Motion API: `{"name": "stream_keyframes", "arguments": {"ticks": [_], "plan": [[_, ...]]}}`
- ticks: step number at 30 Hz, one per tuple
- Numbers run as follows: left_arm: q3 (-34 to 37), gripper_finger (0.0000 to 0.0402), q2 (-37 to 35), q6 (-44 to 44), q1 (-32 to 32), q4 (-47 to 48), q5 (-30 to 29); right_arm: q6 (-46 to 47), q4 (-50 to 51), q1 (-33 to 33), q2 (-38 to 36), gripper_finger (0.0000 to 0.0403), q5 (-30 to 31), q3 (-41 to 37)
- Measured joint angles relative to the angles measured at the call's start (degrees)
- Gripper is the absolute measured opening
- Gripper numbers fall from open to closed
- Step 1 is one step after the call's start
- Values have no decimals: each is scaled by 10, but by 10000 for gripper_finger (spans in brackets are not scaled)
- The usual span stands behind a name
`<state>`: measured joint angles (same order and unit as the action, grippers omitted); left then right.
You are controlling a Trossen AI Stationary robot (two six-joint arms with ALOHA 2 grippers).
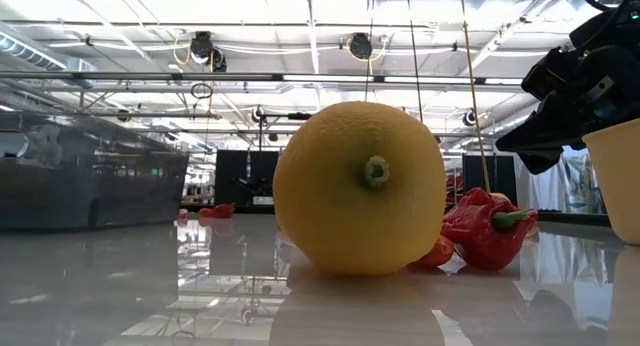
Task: Sort produce into baskets
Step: Put the lemon into the orange bin
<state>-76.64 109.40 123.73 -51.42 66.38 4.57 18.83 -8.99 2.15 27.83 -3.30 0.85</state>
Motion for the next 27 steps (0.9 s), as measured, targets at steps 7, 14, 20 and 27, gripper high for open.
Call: {"name": "stream_keyframes", "arguments": {"ticks": [7,14,20,27], "plan": [[14,332,0,-8,0,-16,10,0,0,0,0,0,0,0],[14,292,0,-12,0,-18,14,0,0,0,0,0,0,0],[14,257,0,-12,0,-17,27,0,0,0,0,0,0,0],[5,244,-2,-34,0,-7,24,-1,0,0,0,0,0,0]]}}
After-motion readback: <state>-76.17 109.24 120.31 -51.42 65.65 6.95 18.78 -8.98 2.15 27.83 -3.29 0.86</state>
